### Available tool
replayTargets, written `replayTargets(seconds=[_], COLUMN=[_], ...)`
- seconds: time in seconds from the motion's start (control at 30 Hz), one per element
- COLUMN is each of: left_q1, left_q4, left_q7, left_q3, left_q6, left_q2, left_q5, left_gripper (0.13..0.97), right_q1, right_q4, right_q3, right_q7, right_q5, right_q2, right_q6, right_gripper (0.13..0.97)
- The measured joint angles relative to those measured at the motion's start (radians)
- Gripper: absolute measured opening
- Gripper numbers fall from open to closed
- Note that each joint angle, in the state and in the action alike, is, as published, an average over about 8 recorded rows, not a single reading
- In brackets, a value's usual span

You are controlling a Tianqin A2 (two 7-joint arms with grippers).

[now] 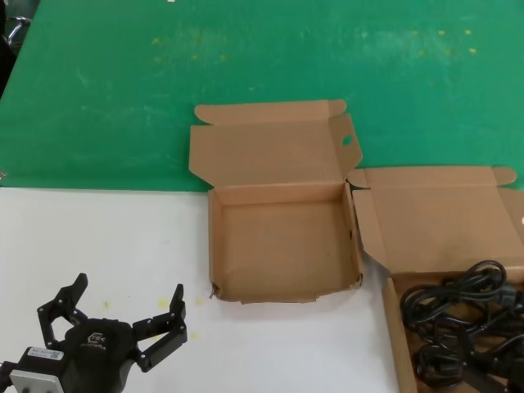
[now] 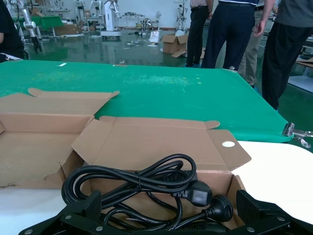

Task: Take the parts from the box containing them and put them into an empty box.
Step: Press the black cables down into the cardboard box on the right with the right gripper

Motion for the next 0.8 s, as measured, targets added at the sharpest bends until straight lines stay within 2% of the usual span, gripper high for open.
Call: replayTargets(seconds=[0.33, 0.6, 0.73, 0.8], left_q1=[0.0, 0.0, 0.0, 0.0], left_q4=[0.0, 0.0, 0.0, 0.0], left_q7=[0.0, 0.0, 0.0, 0.0], left_q3=[0.0, 0.0, 0.0, 0.0], left_q6=[0.0, 0.0, 0.0, 0.0], left_q2=[0.0, 0.0, 0.0, 0.0], left_q5=[0.0, 0.0, 0.0, 0.0], left_gripper=[0.853, 0.699, 0.699, 0.645], right_q1=[0.0, 0.0, 0.0, 0.001], right_q4=[0.0, 0.0, 0.002, 0.005], right_q3=[0.0, 0.0, -0.005, -0.015], right_q7=[0.0, 0.0, 0.001, 0.004], right_q5=[0.0, 0.0, 0.004, 0.011], right_q2=[0.0, 0.0, 0.008, 0.022], right_q6=[0.0, 0.0, 0.004, 0.012], right_gripper=[0.966, 0.966, 0.966, 0.966])
